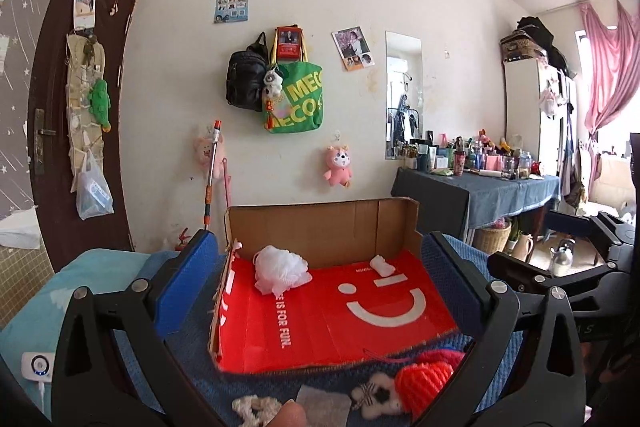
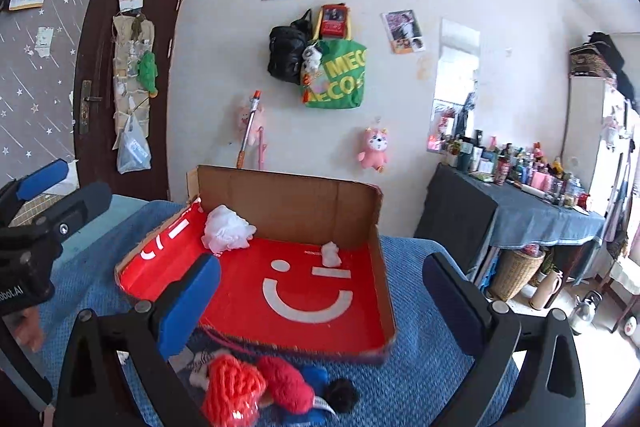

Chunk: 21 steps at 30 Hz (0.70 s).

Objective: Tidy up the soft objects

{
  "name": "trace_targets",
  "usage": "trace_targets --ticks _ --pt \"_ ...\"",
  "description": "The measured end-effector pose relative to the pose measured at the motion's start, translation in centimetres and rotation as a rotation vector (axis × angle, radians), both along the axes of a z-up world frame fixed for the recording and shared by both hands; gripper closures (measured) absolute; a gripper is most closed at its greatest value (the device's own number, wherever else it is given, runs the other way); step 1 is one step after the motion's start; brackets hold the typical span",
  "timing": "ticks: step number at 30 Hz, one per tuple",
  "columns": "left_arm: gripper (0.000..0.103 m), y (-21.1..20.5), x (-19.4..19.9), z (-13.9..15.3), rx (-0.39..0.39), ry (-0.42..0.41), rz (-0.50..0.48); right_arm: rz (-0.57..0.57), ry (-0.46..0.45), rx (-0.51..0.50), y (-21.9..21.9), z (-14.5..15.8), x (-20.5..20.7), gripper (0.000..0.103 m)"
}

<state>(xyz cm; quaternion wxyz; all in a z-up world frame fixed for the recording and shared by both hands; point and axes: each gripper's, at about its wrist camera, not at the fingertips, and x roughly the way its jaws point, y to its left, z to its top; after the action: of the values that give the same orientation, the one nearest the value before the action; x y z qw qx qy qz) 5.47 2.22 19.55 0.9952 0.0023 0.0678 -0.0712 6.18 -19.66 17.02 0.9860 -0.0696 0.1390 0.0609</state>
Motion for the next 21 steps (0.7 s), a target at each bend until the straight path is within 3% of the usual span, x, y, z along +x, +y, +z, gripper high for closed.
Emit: trace_targets --ticks 12,21 --pt "0.000 -0.8 -2.8 -4.2 0.011 0.006 0.021 -0.075 -0.075 0.021 -1.2 -5.3 -4.1 0.000" --pt "0.000 -1.1 -3.2 -8.1 -0.002 0.074 0.007 -0.100 -0.044 0.012 -1.2 -9.1 -5.0 0.000"
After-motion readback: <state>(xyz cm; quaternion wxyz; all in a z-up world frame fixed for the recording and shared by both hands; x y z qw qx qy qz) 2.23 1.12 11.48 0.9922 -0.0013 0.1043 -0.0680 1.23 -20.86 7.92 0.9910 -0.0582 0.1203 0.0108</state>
